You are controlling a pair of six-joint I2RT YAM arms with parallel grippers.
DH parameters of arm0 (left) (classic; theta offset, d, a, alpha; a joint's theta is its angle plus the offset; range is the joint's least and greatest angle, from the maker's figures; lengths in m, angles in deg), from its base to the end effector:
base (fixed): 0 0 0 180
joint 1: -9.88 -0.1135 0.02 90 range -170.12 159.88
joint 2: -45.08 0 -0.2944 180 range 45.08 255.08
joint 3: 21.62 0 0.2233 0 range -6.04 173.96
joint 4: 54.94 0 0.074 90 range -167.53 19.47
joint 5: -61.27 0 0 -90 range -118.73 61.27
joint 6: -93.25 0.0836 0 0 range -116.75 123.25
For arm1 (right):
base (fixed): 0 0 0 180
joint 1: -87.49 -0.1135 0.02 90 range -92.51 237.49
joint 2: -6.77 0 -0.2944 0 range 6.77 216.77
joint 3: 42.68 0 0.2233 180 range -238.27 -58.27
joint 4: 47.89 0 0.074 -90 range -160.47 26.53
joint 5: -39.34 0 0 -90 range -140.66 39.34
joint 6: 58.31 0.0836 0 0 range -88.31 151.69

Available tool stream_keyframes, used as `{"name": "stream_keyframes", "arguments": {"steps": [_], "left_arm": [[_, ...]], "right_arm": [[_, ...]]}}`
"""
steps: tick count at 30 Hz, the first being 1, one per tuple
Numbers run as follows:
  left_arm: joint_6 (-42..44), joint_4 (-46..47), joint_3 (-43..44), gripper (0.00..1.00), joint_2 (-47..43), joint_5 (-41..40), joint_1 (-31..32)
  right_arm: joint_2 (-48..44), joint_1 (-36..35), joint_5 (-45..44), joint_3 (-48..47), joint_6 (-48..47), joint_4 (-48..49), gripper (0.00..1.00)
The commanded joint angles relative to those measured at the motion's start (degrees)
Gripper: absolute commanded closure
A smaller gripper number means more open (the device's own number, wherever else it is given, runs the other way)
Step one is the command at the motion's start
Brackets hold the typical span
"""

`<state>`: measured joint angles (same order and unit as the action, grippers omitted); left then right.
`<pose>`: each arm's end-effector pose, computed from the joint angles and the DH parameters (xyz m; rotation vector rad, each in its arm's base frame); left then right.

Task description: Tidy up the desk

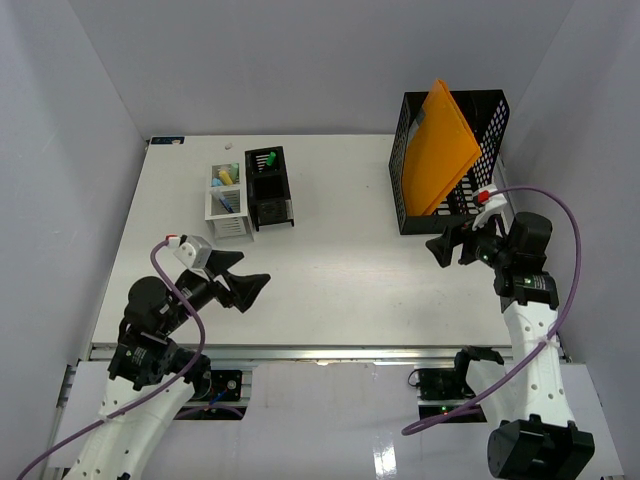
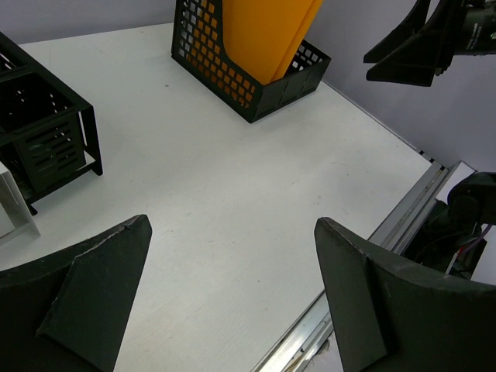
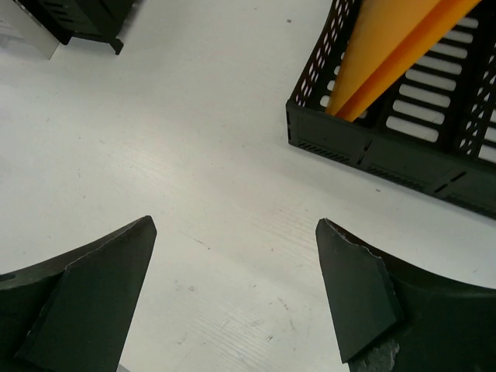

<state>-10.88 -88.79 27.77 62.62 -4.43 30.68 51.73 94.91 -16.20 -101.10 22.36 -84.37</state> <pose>0.0617 -0.0602 0.3148 0.4328 1.6062 -0.8065 0.1652 0.0262 0.3176 -0.4170 1.8729 0.3956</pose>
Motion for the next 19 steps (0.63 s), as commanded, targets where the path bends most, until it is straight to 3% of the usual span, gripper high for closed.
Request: {"name": "stream_keyframes", "arguments": {"steps": [1, 6, 19], "left_arm": [[3.3, 0.1, -0.4, 0.02, 0.3, 1.4, 0.0], [2.8, -0.3, -1.2, 0.02, -1.6, 1.7, 0.0], [2.5, -1.4, -1.4, 0.02, -1.5, -0.3, 0.1]], "right_arm": [[-3.5, 0.0, -4.5, 2.6, 10.1, 3.0, 0.1], [-5.5, 0.1, -11.7, 6.0, 12.8, 3.1, 0.1], [-11.1, 0.1, -18.1, 11.4, 13.0, 3.5, 0.1]]}}
